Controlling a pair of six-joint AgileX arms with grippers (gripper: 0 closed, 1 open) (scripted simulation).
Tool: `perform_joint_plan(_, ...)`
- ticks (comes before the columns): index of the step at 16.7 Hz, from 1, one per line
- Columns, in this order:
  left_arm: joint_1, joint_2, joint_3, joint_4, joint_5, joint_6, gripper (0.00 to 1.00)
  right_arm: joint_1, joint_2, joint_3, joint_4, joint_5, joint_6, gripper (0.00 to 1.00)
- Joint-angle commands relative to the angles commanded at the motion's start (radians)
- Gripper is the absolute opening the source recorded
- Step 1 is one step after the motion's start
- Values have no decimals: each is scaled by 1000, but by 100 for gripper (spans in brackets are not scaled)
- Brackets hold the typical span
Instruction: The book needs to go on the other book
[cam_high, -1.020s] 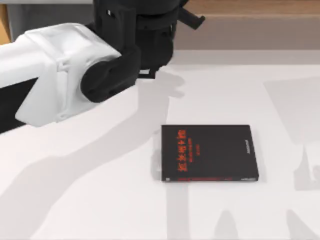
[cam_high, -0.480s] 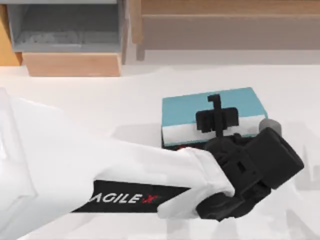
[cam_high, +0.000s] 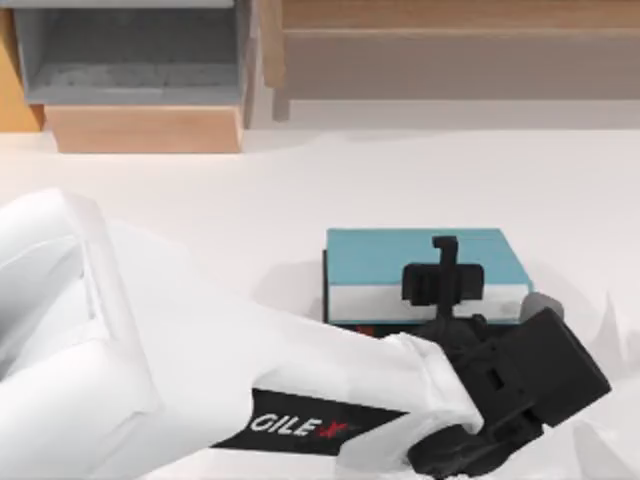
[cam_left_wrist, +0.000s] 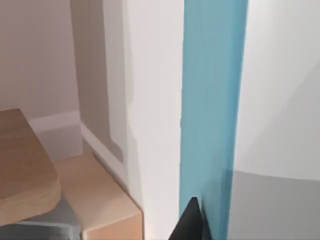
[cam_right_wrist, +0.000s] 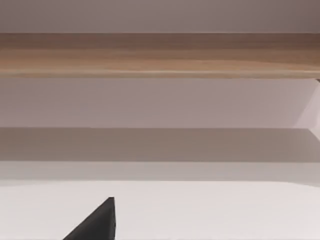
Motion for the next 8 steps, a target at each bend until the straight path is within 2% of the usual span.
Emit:
perform_joint_plan(7,7,11,1,16,6,15,0,0,0,0,0,0,0,100)
perform_joint_plan(8,7,11,1,16,6,15,8,0,0,0,0,0,0,100)
